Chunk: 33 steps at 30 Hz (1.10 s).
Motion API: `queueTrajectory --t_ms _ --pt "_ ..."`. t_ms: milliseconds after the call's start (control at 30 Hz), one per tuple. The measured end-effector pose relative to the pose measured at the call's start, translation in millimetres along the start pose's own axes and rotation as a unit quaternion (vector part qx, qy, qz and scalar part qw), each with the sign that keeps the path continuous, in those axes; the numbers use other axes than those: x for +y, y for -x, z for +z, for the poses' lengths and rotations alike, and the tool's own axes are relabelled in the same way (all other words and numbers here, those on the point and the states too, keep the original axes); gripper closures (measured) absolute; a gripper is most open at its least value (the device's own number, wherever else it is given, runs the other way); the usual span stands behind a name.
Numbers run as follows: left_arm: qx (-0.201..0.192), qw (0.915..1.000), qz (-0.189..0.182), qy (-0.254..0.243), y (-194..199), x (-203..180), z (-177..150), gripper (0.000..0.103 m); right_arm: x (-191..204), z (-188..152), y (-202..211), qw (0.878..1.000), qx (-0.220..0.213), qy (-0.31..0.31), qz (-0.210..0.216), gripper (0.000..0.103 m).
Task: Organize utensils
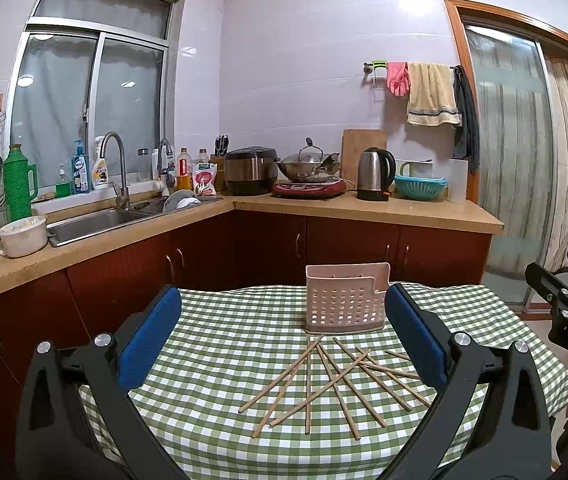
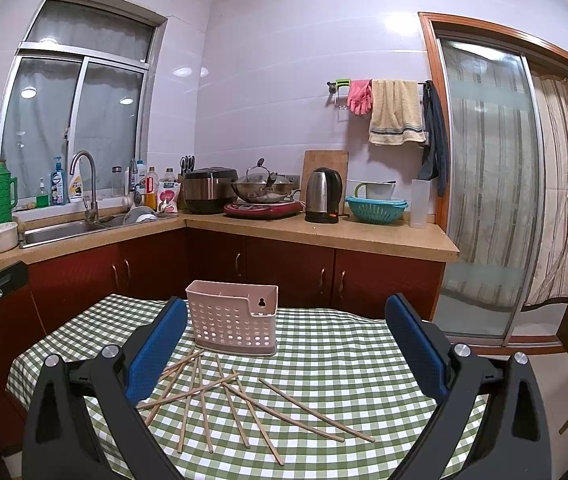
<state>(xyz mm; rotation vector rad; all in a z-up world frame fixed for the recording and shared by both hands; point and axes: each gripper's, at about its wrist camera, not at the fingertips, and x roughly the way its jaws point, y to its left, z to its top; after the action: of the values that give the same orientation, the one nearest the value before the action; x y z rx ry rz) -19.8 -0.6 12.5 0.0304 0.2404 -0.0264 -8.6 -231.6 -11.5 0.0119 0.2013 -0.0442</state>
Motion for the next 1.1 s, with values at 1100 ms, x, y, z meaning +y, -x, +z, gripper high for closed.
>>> queueTrajectory --t_ms 1100 --pt "0.003 1.0000 0.000 0.000 -3.8 0.1 -10.8 0.004 2.8 -4.0 -2.4 1.000 0.005 0.002 0.003 0.006"
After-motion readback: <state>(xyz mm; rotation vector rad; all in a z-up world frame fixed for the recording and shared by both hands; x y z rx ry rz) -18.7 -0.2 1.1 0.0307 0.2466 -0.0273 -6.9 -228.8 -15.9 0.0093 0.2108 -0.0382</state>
